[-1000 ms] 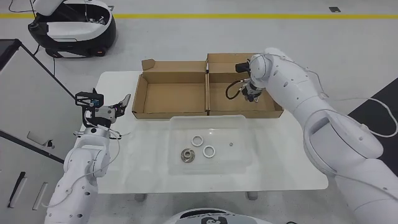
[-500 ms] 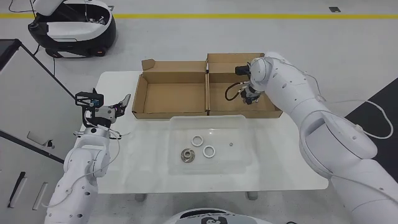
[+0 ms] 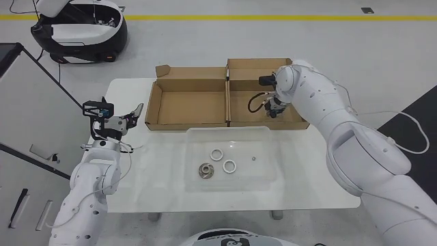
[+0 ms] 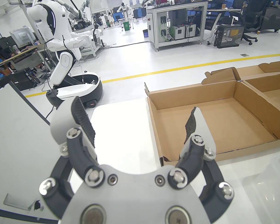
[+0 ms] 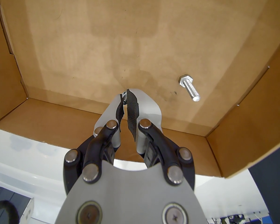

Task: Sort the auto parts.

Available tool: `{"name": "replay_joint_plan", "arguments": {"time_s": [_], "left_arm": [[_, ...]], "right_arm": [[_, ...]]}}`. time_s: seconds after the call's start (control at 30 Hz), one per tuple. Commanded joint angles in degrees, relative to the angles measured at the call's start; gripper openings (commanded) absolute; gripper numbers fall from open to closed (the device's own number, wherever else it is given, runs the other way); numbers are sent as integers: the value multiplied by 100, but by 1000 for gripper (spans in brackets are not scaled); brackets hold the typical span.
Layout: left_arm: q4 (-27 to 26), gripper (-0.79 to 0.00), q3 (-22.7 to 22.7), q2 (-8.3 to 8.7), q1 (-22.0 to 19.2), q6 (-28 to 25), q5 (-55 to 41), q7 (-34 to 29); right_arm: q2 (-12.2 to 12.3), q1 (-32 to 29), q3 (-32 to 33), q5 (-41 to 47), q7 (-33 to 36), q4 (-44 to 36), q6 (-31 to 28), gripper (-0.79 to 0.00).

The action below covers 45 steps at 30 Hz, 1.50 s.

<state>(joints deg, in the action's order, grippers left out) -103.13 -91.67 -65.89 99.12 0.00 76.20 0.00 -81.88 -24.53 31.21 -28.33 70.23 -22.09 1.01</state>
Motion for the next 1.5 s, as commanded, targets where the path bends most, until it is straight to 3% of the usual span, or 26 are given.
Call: {"name": "replay_joint_plan", "arguments": {"time_s": [0.0,0.03,0.07,0.27,0.3,0.43,0.57,0.63,0.9,1.13,1.3,1.47], "left_arm": [[0,0,0,0,0,0,0,0],[0,0,0,0,0,0,0,0],[0,0,0,0,0,0,0,0],[0,0,0,0,0,0,0,0],[0,0,0,0,0,0,0,0],[0,0,0,0,0,0,0,0],[0,0,0,0,0,0,0,0],[0,0,0,0,0,0,0,0],[0,0,0,0,0,0,0,0],[0,0,0,0,0,0,0,0],[0,0,0,0,0,0,0,0],[0,0,0,0,0,0,0,0]], "right_arm": [[-8,7,18,18,13,28,-13,-702],[-12,11,23,13,12,43,-23,-554],[-16,12,29,7,2,63,-25,-468],[-35,38,79,-2,-64,142,-18,-397],[-38,38,74,-36,-84,142,-22,-262],[-27,96,128,-48,-176,177,-89,-231],[3,175,213,-24,-251,157,-185,-135],[26,211,279,36,-281,120,-254,0],[219,319,655,360,-293,-351,-825,0],[648,119,1216,674,123,-1211,-1919,0],[1108,-348,1954,1047,716,-2532,-2416,0],[1576,-1264,2768,1019,1428,-4659,-2079,0]]}}
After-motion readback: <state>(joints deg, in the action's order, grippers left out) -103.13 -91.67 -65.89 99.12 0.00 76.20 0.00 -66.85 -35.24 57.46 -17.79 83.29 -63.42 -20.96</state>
